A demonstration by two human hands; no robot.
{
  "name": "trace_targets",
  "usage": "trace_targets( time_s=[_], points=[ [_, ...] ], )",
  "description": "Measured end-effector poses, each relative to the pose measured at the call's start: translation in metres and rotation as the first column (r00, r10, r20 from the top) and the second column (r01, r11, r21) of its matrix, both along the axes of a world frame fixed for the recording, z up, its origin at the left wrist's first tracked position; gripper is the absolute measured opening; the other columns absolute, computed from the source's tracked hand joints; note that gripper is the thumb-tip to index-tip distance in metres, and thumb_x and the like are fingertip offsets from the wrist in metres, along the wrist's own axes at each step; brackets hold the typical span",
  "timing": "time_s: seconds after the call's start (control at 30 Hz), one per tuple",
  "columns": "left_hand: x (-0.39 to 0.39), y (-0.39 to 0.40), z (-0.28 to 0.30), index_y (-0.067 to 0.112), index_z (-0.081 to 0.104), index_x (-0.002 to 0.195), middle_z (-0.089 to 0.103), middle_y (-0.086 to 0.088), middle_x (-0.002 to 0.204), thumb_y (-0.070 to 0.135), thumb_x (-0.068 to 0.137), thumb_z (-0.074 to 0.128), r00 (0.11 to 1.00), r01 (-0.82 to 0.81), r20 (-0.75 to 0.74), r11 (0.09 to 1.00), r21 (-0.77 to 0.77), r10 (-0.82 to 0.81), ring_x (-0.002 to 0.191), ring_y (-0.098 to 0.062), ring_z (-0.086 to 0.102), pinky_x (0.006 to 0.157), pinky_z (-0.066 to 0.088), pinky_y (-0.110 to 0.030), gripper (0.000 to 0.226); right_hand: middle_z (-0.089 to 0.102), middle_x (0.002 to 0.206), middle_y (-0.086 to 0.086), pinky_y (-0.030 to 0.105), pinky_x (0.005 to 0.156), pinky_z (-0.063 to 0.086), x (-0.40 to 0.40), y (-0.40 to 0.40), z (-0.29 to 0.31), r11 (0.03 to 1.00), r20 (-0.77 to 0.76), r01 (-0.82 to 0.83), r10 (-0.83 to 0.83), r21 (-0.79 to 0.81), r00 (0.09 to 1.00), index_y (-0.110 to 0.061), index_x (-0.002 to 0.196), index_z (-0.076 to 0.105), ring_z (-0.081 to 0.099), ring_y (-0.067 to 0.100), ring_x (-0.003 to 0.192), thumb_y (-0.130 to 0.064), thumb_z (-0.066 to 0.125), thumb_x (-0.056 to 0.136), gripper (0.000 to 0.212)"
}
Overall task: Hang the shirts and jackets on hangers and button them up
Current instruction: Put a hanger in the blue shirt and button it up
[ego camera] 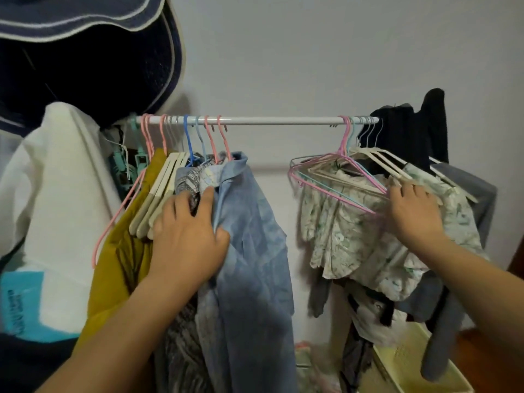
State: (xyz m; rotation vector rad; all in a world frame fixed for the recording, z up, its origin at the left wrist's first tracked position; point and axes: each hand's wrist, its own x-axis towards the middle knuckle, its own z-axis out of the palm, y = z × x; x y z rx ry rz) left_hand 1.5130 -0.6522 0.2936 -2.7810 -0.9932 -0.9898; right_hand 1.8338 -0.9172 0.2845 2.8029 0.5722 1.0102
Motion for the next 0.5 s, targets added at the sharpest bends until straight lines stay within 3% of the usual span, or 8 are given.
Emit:
trace_targets(
  time_s=[0.07, 0.23, 0.33, 0.43, 0.5],
  points=[
    [0.002, -0.002, 0.002, 0.027, 0.031, 0.156, 0.029, -0.018, 0.155, 0.037, 0.090, 0.053, 1.000, 0.003, -0.016, 0.999, 0.041, -0.002, 0.140, -0.038, 0.026, 0.111, 0.031, -0.056, 0.070, 0.058, 0.090, 0.022, 0.048, 0.068, 0.050, -0.002, -0.001, 0.002, 0.997, 0.056, -0.077, 0.078, -0.015, 0.995, 0.000, 0.096, 0.059, 0.056, 0.042, 0.086, 0.003, 0.078, 0.064, 0.038],
    [0.011, 0.001, 0.004, 0.030, 0.039, 0.150, 0.029, -0.015, 0.156, 0.038, 0.089, 0.052, 0.999, -0.004, -0.046, 0.999, 0.051, 0.007, 0.141, -0.037, 0.027, 0.111, 0.030, -0.057, 0.063, 0.052, 0.086, 0.018, 0.040, 0.062, 0.037, 0.000, 0.002, 0.002, 0.977, 0.145, -0.213, 0.210, 0.009, 0.967, 0.001, 0.084, 0.065, 0.050, 0.038, 0.080, -0.010, 0.085, 0.066, 0.029],
    [0.012, 0.002, 0.001, 0.031, 0.036, 0.152, 0.028, -0.014, 0.156, 0.039, 0.090, 0.050, 0.998, -0.016, -0.059, 0.998, 0.054, 0.019, 0.141, -0.037, 0.028, 0.112, 0.029, -0.056, 0.064, 0.048, 0.084, 0.015, 0.040, 0.061, 0.037, 0.001, 0.006, 0.002, 0.945, 0.216, -0.290, 0.256, 0.148, 0.942, 0.001, 0.089, 0.068, 0.047, 0.035, 0.078, -0.011, 0.072, 0.085, 0.013],
    [0.012, -0.001, 0.001, 0.032, 0.032, 0.154, 0.025, -0.014, 0.158, 0.039, 0.091, 0.050, 0.997, -0.032, -0.069, 0.998, 0.056, 0.035, 0.142, -0.037, 0.025, 0.114, 0.026, -0.055, 0.066, 0.049, 0.086, 0.011, 0.039, 0.067, 0.039, -0.006, 0.015, 0.013, 0.866, 0.165, -0.364, 0.326, 0.343, 0.931, -0.004, 0.097, 0.072, 0.049, 0.035, 0.085, -0.017, 0.060, 0.097, 0.017],
    [0.014, -0.007, 0.003, 0.031, 0.034, 0.154, 0.025, -0.015, 0.158, 0.039, 0.091, 0.053, 0.998, -0.032, -0.051, 0.997, 0.068, 0.036, 0.144, -0.037, 0.023, 0.115, 0.024, -0.056, 0.066, 0.051, 0.076, 0.010, 0.037, 0.064, 0.034, -0.015, 0.022, 0.028, 0.792, 0.091, -0.390, 0.396, 0.469, 0.914, -0.005, 0.082, 0.070, 0.054, 0.036, 0.080, -0.020, 0.057, 0.101, 0.027]
  ],
)
